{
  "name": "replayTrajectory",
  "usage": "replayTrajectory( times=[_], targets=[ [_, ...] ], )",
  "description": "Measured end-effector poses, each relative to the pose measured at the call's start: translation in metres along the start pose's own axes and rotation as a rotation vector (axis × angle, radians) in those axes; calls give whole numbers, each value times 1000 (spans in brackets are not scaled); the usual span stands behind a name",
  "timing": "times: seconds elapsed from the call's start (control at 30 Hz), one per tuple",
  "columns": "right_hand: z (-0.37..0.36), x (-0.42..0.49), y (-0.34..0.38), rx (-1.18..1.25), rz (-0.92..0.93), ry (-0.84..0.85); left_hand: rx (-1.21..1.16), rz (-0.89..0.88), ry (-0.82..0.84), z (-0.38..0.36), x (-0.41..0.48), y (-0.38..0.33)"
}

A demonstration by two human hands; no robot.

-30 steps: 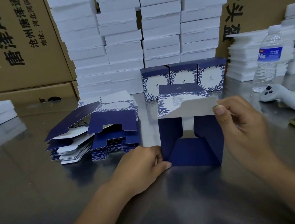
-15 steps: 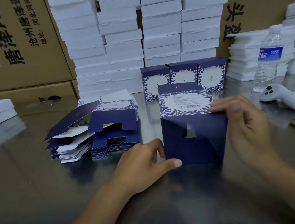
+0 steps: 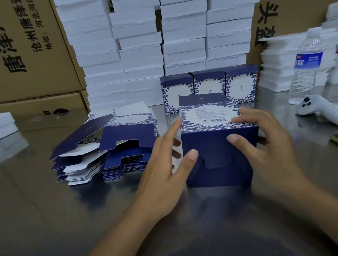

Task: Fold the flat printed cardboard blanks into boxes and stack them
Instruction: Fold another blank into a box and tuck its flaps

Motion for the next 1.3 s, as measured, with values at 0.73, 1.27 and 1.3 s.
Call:
replayTrajectory(
  times=[0.73, 1.27, 1.3],
  targets=[
    [-16, -19, 58, -151, 327, -22, 47, -281, -400, 33, -12, -54],
    [-16, -19, 67, -133, 346, -17, -138, -213, -318, 30, -5, -52],
    [-16, -18, 68, -135, 353, -10, -136, -215, -317, 30, -5, -52]
  ],
)
Point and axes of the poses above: each hand's wrist, its own x-axis towards the middle knuckle, its own z-axis out of the back of the hand, y = z × x, the point moved 10 cm from there along x, towards the middle knuckle, and after that the axes turned 3 degrees about x, right-handed, at the moved point
